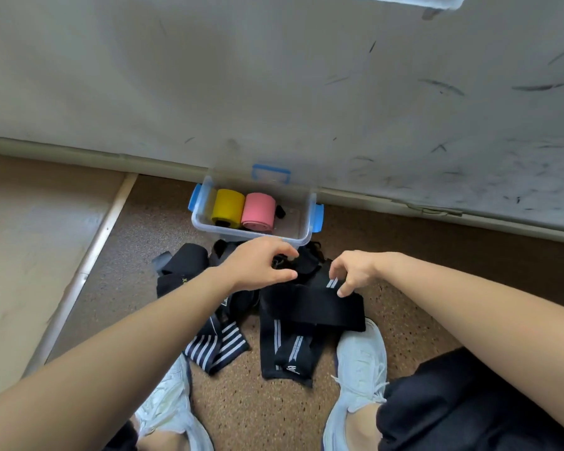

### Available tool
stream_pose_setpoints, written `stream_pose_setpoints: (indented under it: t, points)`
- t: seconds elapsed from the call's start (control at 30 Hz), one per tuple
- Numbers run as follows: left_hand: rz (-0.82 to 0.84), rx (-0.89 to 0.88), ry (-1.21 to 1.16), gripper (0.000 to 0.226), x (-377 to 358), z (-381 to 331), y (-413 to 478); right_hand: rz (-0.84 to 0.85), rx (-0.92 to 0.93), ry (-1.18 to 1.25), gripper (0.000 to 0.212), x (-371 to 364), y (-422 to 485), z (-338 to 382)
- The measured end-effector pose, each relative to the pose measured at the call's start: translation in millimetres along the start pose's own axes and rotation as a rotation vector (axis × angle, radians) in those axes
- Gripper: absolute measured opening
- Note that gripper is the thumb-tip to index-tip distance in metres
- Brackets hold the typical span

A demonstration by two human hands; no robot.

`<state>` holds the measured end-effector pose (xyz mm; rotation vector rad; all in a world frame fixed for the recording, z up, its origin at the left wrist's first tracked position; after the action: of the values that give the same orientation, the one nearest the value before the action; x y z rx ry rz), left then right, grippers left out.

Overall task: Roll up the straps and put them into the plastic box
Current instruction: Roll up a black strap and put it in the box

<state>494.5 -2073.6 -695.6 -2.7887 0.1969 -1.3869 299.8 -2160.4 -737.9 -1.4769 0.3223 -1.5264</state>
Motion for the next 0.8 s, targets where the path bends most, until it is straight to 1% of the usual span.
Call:
stream_pose_setpoints:
  t: [0.07, 0.13, 0.2, 0.23, 0.3, 0.33, 0.43, 0.47, 0.53, 0.63, 0.7, 0.77, 0.8]
  points:
    - [0.06, -0.085, 0.134, 0.059, -25, -6, -2, 0.059, -0.038, -0.098, 0.058, -14, 2, -13]
    - [0.159, -0.155, 0.277, 0.073, -54, -7, -9, 0.092, -0.072, -0.137, 0.064, -28, 5, -25]
    - [0.238, -0.209, 0.454, 0.083, -79, -1, -19, 0.059, -0.075, -0.137, 0.066, -37, 10, -31]
    - [0.247, -0.226, 0.534, 0.084, -85, 4, -24, 0.026, -0.066, -0.136, 0.065, -41, 13, -32]
    - [0.223, -0.212, 0.631, 0.078, -85, 17, -29, -0.056, -0.032, -0.155, 0.06, -44, 18, -30]
    - [0.194, -0.189, 0.629, 0.071, -81, 23, -28, -0.092, -0.013, -0.176, 0.055, -43, 19, -28]
    - [0.117, -0.038, 0.516, 0.056, -59, 44, -27, -0.136, 0.052, -0.21, 0.031, -42, 22, -19]
    - [0.08, 0.019, 0.481, 0.053, -51, 52, -27, -0.129, 0.059, -0.175, 0.023, -40, 23, -17]
    - [0.01, 0.106, 0.452, 0.05, -38, 67, -28, -0.11, 0.053, -0.036, 0.016, -35, 24, -16]
    - [-0.068, 0.193, 0.408, 0.05, -27, 80, -30, -0.111, 0.06, 0.251, 0.017, -19, 23, -10]
    - [-0.167, 0.189, 0.366, 0.053, -20, 80, -30, -0.116, 0.065, 0.494, 0.016, -4, 18, 1]
    - [-0.284, 0.118, 0.292, 0.061, -14, 68, -32, -0.159, 0.067, 0.696, 0.021, 12, 15, 15]
    - [-0.313, 0.068, 0.222, 0.067, -12, 57, -32, -0.192, 0.066, 0.788, 0.022, 20, 14, 22]
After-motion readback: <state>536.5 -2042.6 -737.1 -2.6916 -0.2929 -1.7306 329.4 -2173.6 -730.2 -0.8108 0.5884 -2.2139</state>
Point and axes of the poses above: each hand's wrist, its own y-axis towards the middle knuckle, its own x-axis out of the back of the hand, z = x × y, the point moved 6 cm from there along y, towards the middle knuckle, and after that the axes turned 9 degrees about -z, right-handed, at the moved point
